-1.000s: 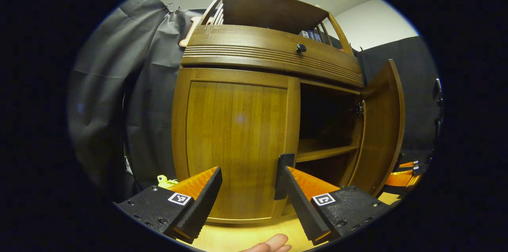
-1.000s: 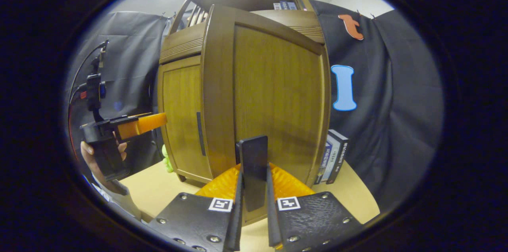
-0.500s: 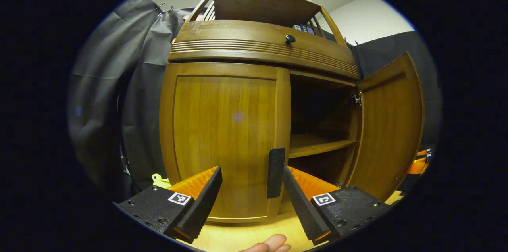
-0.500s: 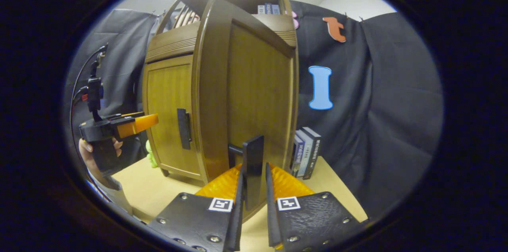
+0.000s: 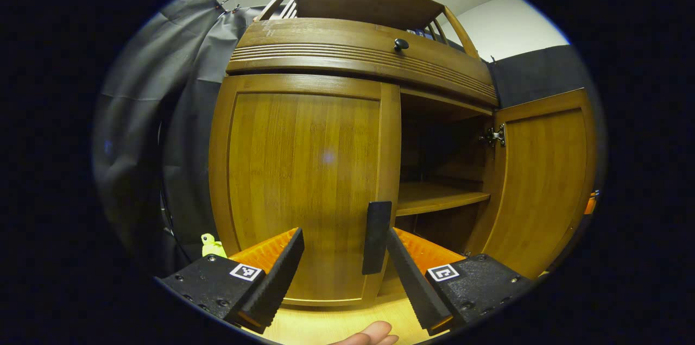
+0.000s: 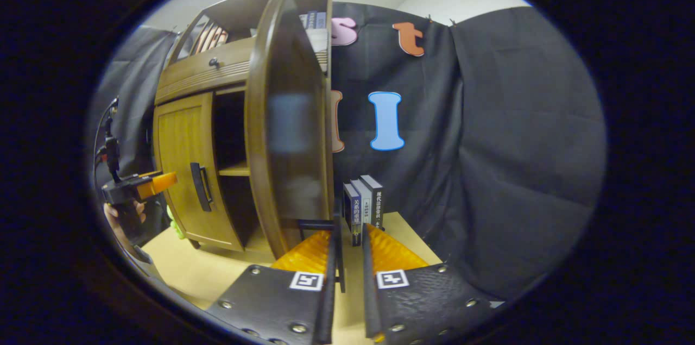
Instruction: Open the right door of the double-door shoe cabinet with the right hand, and open the left door with the left hand.
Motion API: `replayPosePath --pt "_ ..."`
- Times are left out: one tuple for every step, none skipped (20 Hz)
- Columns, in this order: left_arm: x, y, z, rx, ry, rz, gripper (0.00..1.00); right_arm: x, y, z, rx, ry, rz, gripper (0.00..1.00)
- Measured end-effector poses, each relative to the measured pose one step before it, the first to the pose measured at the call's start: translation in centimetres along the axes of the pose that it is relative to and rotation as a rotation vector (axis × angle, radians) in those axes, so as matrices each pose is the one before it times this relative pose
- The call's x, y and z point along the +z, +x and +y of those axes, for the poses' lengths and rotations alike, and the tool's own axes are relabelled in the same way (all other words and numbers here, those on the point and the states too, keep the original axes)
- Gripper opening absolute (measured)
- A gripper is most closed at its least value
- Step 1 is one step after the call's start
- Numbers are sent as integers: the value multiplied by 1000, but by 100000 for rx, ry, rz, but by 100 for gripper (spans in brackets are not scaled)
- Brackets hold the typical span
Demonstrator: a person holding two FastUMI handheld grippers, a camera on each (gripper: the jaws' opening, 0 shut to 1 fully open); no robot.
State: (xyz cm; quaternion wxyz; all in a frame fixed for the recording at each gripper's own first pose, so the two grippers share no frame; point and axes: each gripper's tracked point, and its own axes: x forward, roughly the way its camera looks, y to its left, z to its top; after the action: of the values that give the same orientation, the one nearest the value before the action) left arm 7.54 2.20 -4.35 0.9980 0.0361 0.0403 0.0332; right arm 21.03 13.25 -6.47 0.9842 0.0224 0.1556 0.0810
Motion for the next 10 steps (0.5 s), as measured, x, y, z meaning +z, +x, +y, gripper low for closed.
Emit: replayPosePath --pt "-99 187 -15 -24 -457 39 91 -27 50 -485 -331 0 -453 36" --pt "-10 266 -131 -94 -703 -122 91 88 -83 -341 -362 -240 -572 48" --pt "-214 302 -102 -237 -619 200 95 -93 -89 -316 -444 -346 -618 60" --pt "-270 348 -119 -271 -585 579 91 39 -4 -258 -246 -125 -607 68" --pt "-338 331 -88 -95 -416 755 91 -85 -69 -250 -466 -230 -460 74" --pt "-284 370 40 121 -274 823 95 -87 -73 -303 -880 -315 -243 76" --pt "-284 341 -86 -101 -226 562 95 -93 -134 -408 -858 -163 -198 79" --pt "-219 376 -13 -103 -326 186 91 -18 -224 -378 -1385 -355 141 82" --pt "48 341 -60 -275 -472 -894 95 -47 -196 -409 -1234 -418 -164 90" --pt "194 249 -179 -633 -402 -1397 95 15 -232 -377 -1625 -845 22 93"
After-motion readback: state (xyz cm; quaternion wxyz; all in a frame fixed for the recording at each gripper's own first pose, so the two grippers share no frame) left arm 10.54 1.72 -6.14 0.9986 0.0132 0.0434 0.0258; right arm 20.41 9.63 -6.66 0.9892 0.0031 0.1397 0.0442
